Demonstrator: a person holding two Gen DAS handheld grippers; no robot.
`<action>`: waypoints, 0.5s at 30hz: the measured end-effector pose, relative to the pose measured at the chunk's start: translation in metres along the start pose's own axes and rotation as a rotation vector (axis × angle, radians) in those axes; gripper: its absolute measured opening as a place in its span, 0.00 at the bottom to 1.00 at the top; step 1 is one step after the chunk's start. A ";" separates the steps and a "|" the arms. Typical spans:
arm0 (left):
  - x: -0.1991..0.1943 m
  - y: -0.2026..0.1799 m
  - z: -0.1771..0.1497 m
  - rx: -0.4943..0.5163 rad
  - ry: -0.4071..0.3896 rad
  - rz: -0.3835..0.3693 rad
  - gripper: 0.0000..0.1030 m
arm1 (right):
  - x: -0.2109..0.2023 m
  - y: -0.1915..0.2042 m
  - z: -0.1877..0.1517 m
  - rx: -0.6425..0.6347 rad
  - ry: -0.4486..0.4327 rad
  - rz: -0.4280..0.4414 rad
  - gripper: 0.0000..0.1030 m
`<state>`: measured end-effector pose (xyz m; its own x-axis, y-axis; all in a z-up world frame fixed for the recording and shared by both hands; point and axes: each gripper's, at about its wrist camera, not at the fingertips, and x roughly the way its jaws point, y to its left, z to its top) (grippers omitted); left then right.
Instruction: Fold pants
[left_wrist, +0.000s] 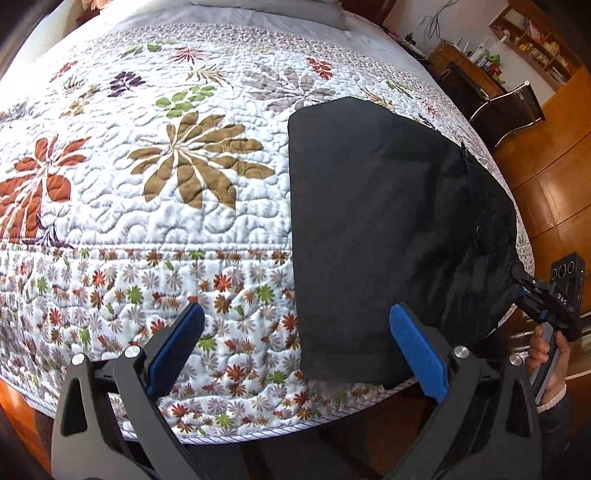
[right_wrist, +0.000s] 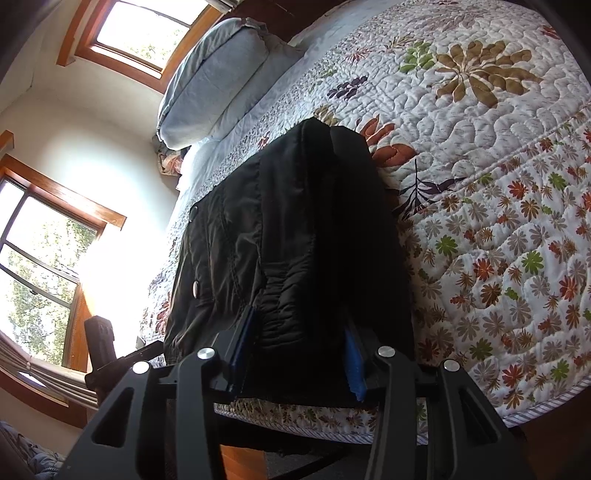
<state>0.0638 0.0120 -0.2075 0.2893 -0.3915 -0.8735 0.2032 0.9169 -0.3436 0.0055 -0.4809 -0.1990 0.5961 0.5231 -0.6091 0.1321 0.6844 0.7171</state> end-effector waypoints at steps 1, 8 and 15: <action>0.000 0.002 -0.002 -0.010 0.010 -0.033 0.97 | 0.000 0.000 0.000 -0.002 0.001 0.000 0.43; 0.008 0.017 -0.011 -0.163 0.111 -0.418 0.97 | 0.003 -0.002 0.002 0.003 0.006 0.007 0.44; 0.045 0.027 -0.011 -0.291 0.210 -0.504 0.97 | -0.001 -0.002 0.007 0.014 0.018 0.041 0.62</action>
<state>0.0717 0.0199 -0.2597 0.0280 -0.7854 -0.6184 -0.0055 0.6185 -0.7858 0.0100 -0.4867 -0.1973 0.5873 0.5597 -0.5846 0.1185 0.6551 0.7462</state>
